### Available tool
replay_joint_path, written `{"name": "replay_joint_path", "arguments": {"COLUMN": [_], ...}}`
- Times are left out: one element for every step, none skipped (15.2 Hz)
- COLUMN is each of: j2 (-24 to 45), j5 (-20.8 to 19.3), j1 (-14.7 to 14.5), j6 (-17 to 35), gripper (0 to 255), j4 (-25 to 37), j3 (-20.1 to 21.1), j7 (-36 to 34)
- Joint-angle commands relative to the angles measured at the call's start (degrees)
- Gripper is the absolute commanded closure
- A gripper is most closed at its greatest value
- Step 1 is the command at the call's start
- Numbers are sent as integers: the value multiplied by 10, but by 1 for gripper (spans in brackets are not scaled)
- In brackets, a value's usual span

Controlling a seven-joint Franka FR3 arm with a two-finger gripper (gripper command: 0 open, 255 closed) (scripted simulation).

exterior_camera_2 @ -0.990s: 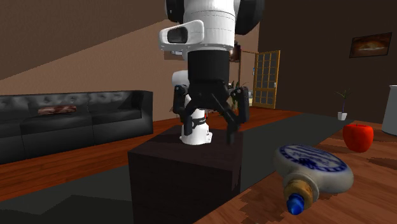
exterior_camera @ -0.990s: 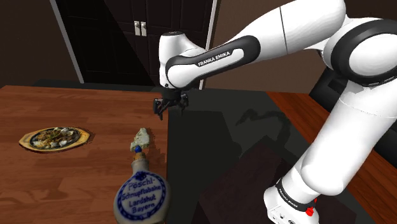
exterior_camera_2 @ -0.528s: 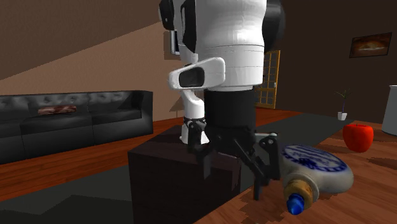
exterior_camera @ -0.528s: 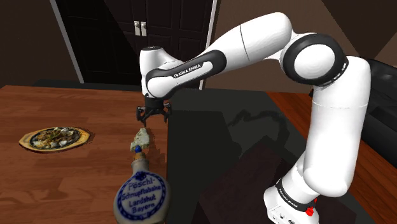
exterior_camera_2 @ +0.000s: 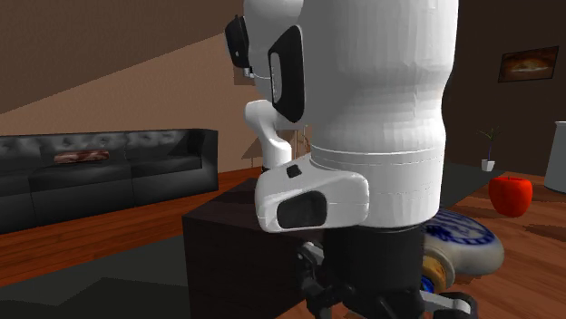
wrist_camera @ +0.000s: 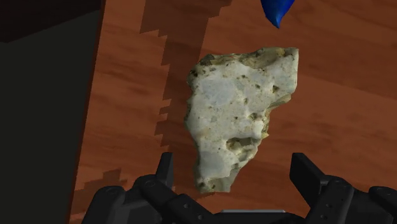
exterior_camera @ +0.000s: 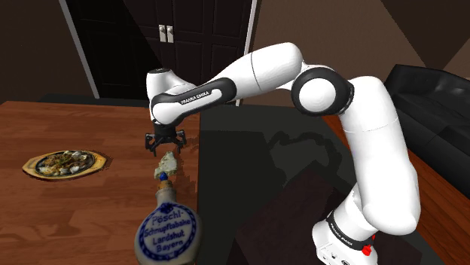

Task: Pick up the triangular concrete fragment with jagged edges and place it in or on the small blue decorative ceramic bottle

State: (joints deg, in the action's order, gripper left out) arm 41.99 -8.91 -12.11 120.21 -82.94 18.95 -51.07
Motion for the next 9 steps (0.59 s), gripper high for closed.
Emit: {"name": "replay_joint_path", "arguments": {"j2": [14,18,21,25,29,32,32,32,32], "j5": [-2,-3,-4,-5,-6,-7,-7,-7,-7], "j1": [-3,-4,-5,-6,-6,-7,-7,-7,-7], "j6": [8,13,19,24,29,32,32,32,32], "gripper": [0,0,0,0,0,0,0,0,0], "j4": [6,4,2,1,0,-1,-1,-1,-1], "j3": [-2,-3,-4,-5,-6,-6,-6,-6,-6], "j7": [-3,-3,-4,-4,-5,-5,-5,-5,-5]}}
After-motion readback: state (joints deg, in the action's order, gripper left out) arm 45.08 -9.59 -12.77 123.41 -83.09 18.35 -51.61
